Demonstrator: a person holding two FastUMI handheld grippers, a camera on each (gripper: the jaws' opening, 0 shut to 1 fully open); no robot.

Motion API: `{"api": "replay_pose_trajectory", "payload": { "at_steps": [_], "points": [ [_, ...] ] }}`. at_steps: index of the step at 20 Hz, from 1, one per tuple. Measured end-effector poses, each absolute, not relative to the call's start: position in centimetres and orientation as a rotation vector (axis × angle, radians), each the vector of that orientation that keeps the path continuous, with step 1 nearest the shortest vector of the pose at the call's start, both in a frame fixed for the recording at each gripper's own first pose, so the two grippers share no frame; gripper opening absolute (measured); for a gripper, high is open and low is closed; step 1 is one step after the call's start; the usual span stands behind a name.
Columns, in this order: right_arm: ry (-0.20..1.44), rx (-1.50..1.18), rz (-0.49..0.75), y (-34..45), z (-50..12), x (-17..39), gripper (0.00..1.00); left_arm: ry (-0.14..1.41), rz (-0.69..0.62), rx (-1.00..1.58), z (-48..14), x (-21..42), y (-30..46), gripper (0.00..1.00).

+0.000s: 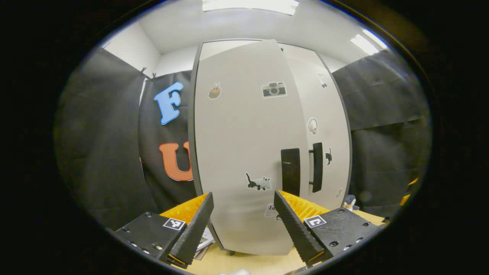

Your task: Grasp the bottle in the cabinet with the left hand and place it on the coaster, then close the right door with the right hand and the left door with the left hand.

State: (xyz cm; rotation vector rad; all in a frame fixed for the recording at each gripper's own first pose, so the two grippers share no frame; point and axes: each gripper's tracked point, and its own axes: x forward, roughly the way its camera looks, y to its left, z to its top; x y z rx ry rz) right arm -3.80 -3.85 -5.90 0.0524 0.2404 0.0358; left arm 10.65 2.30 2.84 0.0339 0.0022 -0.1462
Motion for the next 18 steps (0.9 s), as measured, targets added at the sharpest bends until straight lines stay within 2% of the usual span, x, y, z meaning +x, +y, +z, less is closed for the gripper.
{"api": "replay_pose_trajectory", "payload": {
  "at_steps": [1,3,11,18],
  "points": [
    [0.238,0.055,0.034,-3.9,-5.8,-3.7,0.99,0.010,-0.140,0.036,2.6,10.2,2.5,0.97],
    [0.233,0.057,0.037,-3.6,-5.6,-3.5,0.96,0.026,-0.127,0.058,2.4,9.1,2.7,0.97],
    [0.182,0.055,0.065,-1.2,-4.3,-2.2,0.96,0.022,-0.149,0.051,3.4,4.1,2.1,0.98],
    [0.154,0.046,0.107,1.1,-3.4,-1.9,0.96,0.091,-0.057,0.008,-0.7,-0.5,4.2,0.97]
  ]
}}
